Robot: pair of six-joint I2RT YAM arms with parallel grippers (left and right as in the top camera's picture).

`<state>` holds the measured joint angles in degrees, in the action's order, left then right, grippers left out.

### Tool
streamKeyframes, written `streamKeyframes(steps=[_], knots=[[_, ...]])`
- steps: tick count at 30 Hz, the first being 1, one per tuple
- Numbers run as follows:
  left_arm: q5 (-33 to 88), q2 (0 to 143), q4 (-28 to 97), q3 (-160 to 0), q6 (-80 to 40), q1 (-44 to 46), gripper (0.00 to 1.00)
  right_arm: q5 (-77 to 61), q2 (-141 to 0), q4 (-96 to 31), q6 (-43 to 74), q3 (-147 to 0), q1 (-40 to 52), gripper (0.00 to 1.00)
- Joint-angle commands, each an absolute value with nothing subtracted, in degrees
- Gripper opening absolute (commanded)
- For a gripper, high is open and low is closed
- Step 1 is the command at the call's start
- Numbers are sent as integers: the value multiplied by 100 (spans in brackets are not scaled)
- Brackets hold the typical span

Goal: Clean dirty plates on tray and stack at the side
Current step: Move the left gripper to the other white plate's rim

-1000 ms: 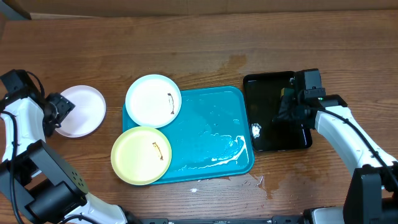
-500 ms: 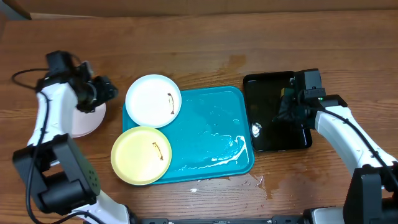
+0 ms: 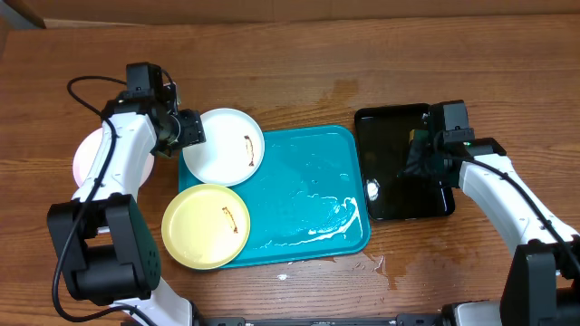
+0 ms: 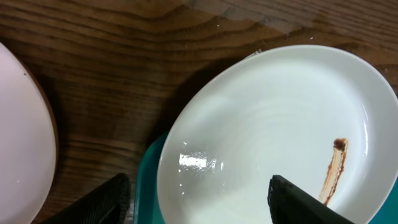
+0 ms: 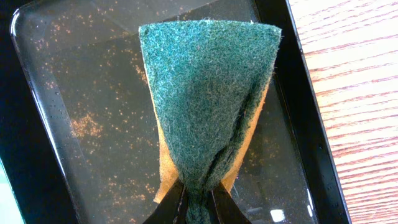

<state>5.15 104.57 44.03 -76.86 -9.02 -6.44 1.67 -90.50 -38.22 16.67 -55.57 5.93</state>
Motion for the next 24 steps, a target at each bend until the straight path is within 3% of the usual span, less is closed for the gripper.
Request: streamKeyframes(steps=[1, 8, 14, 24], knots=[[338, 10377, 4368, -7577, -987, -604, 72, 141, -9052, -3798, 1697, -5537, 550, 10], [14, 10377, 4340, -7358, -947, -607, 74, 141, -9052, -3798, 1697, -5537, 550, 10], [78, 10379, 4322, -7319, -939, -578, 67, 141, -9052, -3798, 1697, -5540, 550, 10], [261, 10379, 4084, -6993, -943, -554, 66, 141, -9052, -3802, 1697, -5537, 550, 11]])
